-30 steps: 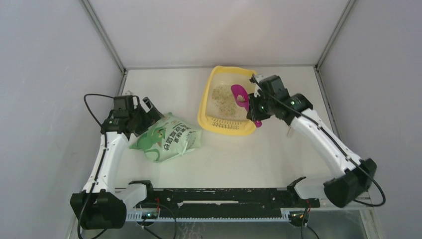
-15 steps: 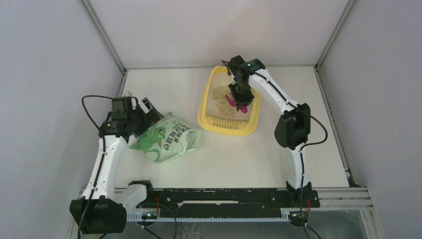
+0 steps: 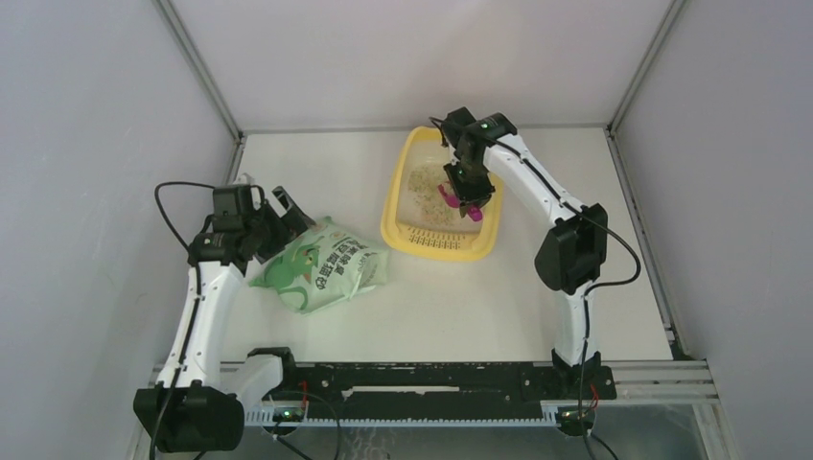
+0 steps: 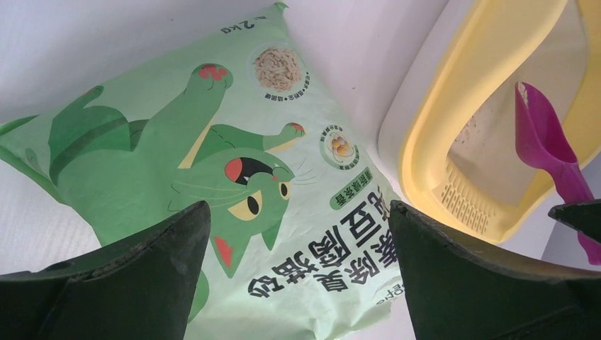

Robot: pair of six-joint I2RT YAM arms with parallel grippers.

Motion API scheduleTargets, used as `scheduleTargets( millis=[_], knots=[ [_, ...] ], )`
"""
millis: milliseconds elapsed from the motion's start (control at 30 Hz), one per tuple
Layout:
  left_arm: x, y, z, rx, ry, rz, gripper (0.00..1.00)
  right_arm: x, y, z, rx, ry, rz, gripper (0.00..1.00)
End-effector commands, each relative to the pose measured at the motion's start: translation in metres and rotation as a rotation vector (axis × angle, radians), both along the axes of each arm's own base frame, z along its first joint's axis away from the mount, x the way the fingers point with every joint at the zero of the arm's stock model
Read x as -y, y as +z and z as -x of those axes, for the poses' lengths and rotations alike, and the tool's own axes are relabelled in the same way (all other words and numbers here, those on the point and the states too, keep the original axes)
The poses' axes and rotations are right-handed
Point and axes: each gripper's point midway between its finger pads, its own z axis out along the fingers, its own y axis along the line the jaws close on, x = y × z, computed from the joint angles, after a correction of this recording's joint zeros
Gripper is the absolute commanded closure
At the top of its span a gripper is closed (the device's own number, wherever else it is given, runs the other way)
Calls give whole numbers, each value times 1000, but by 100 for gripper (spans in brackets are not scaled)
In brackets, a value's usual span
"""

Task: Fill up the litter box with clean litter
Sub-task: Pour the cat litter into the litter box.

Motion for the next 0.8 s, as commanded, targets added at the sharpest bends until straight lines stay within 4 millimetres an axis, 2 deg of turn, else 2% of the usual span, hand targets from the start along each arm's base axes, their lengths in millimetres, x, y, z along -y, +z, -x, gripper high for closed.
scheduleTargets(
  millis=[0,167,400,500,667,767],
  knots=[
    [2,24,-4,85,-24,1,0,-8,11,2,26,-8,-33,100],
    [4,23,-6,86,-33,6,0,-27,15,15,11,-63,-269,100],
    [6,21,-7,85,-42,13,0,-43,49,18,-52,-198,-672,100],
    [8,20,-7,94,-47,29,0,-37,60,14,-87,-273,-820,100],
    [12,19,-7,102,-54,49,0,-17,79,5,-131,-418,-1048,100],
    [15,19,-7,110,-59,64,0,-23,96,5,-196,-405,-1189,100]
  ],
)
